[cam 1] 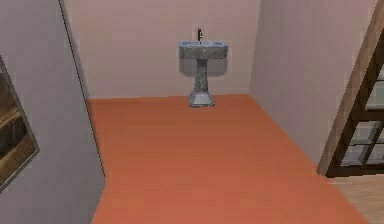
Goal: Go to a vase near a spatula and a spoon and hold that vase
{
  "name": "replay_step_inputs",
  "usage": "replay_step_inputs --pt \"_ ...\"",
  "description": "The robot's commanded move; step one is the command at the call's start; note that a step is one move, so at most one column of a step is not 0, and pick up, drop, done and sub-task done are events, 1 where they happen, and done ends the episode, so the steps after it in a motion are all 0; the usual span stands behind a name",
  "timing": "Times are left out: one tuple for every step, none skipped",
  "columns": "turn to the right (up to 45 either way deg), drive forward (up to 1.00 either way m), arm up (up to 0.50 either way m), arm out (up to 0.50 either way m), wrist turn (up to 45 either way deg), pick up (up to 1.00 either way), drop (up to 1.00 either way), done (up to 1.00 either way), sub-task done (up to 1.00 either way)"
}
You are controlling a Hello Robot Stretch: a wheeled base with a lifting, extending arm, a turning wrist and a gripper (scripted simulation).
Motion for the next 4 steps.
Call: replay_step_inputs --pt "0.0 0.25 0.0 0.0 0.0 0.0 0.0 0.0 0.0" --pt "-6.0 0.0 0.0 0.0 0.0 0.0 0.0 0.0 0.0" --pt "0.0 0.5 0.0 0.0 0.0 0.0 0.0 0.0 0.0" --pt "-15.0 0.0 0.0 0.0 0.0 0.0 0.0 0.0 0.0"
